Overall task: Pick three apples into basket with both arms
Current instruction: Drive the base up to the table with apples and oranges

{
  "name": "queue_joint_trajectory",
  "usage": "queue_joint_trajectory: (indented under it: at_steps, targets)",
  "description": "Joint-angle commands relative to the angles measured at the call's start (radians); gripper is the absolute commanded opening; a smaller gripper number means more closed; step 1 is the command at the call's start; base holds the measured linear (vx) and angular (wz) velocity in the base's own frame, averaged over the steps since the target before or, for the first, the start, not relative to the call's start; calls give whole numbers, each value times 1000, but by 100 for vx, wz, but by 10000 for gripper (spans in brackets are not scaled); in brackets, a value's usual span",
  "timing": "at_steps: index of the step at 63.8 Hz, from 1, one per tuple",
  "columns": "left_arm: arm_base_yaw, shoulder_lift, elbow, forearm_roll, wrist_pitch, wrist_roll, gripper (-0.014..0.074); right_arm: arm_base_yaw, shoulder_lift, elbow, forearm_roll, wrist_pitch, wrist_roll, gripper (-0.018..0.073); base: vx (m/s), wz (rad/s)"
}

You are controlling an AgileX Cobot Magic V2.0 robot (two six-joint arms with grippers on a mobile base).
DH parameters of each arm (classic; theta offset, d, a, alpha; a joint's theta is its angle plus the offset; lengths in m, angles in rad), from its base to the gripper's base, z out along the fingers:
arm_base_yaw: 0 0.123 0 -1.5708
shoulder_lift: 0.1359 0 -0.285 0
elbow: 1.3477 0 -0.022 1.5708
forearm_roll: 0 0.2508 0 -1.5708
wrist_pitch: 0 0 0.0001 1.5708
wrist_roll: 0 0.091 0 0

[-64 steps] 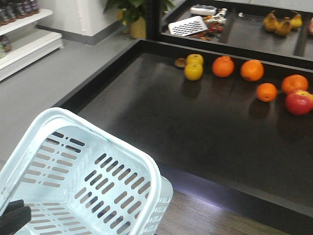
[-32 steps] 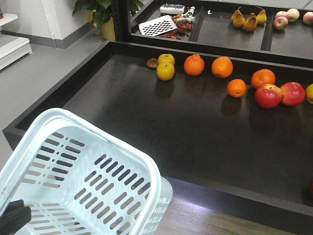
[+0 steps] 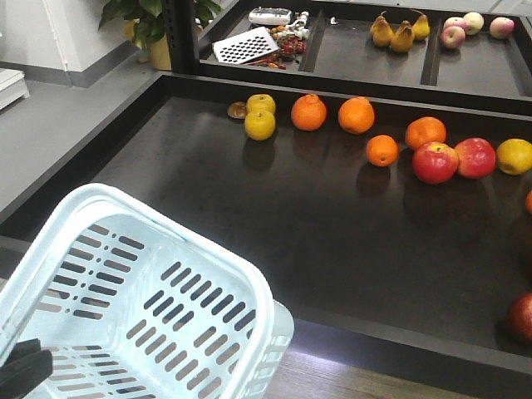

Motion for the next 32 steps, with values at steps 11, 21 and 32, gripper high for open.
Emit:
queue_joint_trajectory:
  at_steps: [11, 21, 32]
  targets:
    - [-2, 6, -32, -42, -93, -4, -6, -6, -13, 13, -11, -78, -4, -8, 8, -11]
    - [-2, 6, -32, -42, -93, -4, -6, -6, -13, 13, -11, -78, -4, -8, 10, -13]
    - [-2, 6, -32, -42, -93, -4, -6, -6, -13, 13, -11, -78, -4, -8, 12, -15]
